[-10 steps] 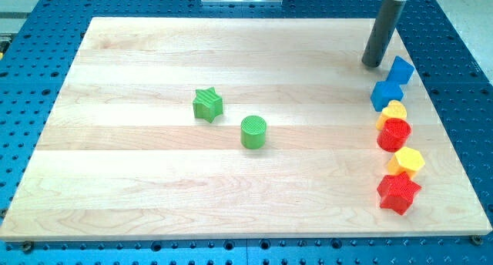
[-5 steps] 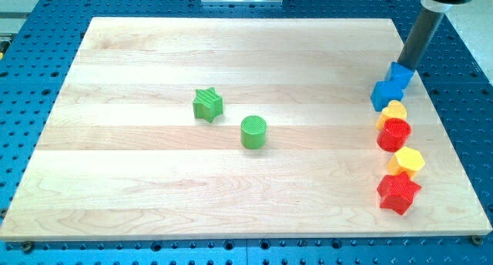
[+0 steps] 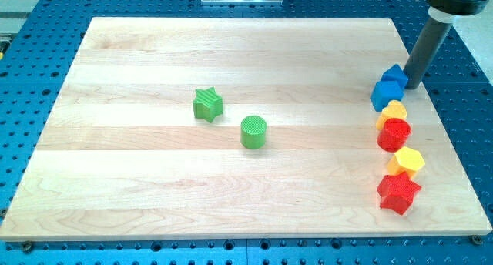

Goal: Move the blue triangle to the top of the blue cube

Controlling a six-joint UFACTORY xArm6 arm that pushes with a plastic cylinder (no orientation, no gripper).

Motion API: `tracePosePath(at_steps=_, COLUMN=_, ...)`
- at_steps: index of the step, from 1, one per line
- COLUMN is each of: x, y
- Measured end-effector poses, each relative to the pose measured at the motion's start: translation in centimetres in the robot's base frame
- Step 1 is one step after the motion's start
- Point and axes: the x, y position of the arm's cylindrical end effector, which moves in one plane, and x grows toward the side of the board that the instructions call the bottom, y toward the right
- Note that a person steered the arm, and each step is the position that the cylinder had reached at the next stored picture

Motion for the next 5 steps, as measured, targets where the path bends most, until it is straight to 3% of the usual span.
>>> tracePosePath(at_steps=5, x=-4.2, y=-4.0)
